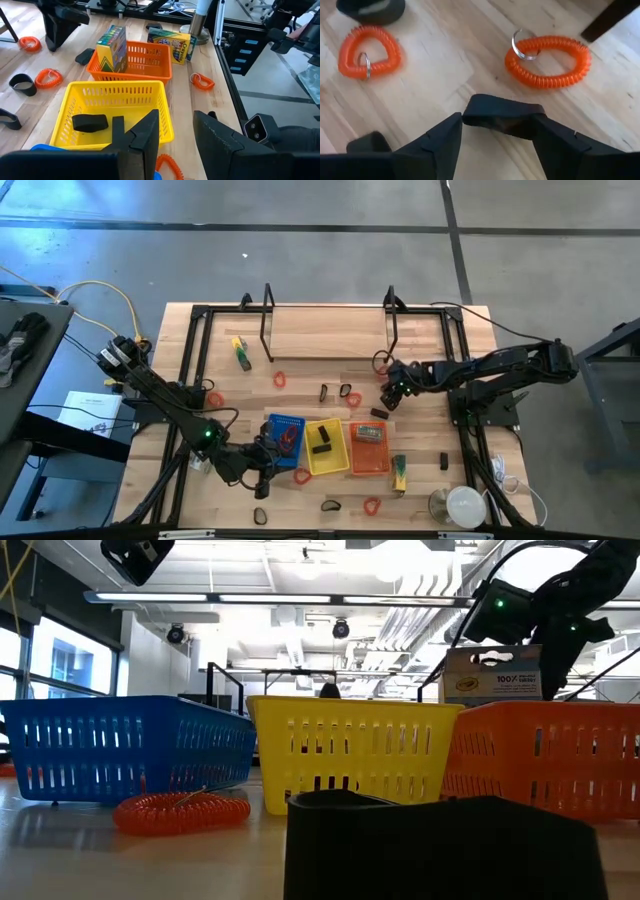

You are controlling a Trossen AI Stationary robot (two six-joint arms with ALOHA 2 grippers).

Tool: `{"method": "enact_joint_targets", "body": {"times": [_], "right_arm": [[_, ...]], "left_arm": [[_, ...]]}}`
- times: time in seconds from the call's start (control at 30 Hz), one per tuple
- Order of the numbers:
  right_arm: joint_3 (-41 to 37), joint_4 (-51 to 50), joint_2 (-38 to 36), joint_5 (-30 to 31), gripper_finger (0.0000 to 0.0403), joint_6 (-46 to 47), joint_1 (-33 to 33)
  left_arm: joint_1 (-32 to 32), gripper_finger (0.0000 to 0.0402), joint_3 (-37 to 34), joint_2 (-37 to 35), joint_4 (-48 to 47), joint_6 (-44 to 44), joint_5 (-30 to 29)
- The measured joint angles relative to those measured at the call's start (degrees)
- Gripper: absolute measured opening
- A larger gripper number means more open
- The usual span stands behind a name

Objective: Pick & Place Office Desk Supplies
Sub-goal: Put the black rubber band into the yellow basket

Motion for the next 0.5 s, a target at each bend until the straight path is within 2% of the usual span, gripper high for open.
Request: {"method": "enact_joint_targets", "body": {"times": [0.27, 0.5], "right_arm": [[0.0, -0.88, 0.0, 0.9, 0.022, 1.26, 0.13], [0.0, -3.2, 0.02, 1.45, 0.0196, 2.74, 0.09]], "left_arm": [[0.0, 0.0116, 0.0, 0.0, 0.0, -0.27, 0.02], [0.0, 0.0116, 0.0, 0.0, 0.0, -0.42, 0.02]]}}
